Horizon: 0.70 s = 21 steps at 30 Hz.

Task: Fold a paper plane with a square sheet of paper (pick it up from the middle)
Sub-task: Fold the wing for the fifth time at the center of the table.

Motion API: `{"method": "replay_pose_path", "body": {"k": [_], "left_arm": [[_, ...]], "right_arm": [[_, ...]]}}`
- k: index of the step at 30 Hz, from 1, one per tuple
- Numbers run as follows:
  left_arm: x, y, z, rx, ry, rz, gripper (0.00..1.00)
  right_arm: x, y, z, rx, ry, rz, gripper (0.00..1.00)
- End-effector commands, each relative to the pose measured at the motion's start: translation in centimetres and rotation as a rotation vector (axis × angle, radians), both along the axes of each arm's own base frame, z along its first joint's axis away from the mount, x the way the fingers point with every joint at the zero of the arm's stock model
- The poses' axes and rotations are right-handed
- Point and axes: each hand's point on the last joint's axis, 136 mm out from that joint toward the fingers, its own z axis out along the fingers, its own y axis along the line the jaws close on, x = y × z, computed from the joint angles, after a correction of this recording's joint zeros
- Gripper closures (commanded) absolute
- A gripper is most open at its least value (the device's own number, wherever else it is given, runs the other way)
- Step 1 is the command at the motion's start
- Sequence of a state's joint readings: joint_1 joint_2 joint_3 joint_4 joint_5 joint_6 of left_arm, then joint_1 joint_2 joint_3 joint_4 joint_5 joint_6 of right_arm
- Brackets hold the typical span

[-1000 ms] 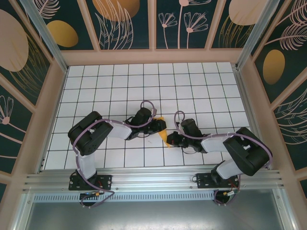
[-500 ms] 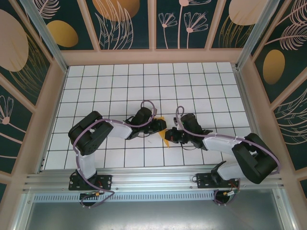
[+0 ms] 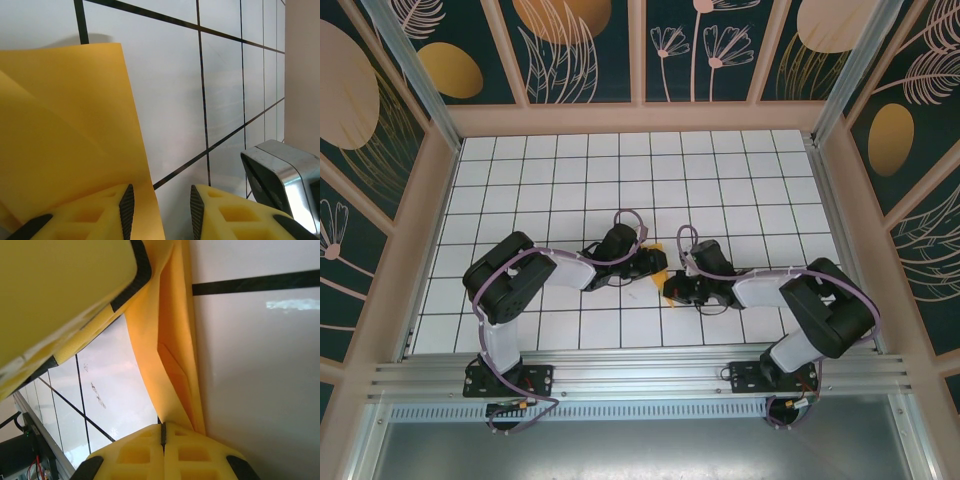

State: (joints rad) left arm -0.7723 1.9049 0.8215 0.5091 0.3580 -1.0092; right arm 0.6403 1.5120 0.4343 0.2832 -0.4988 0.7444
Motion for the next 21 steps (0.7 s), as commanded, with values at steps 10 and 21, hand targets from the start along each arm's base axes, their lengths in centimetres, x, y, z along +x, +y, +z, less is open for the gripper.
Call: {"method": "replay_pose_path", "body": {"k": [10,21], "left_arm": [[-0.6,2.4,-4.6,0.158,0.067,0.027,0.63],[-0.7,2.4,-4.6,0.158,0.071,0.023,0.63]], "right_arm": [[-3.8,-2.6,-1.4,-0.035,0.084,0.024,0.94],[-4.6,-4.8,-2.2,-0.155,0.095,0.009,0.94]]}}
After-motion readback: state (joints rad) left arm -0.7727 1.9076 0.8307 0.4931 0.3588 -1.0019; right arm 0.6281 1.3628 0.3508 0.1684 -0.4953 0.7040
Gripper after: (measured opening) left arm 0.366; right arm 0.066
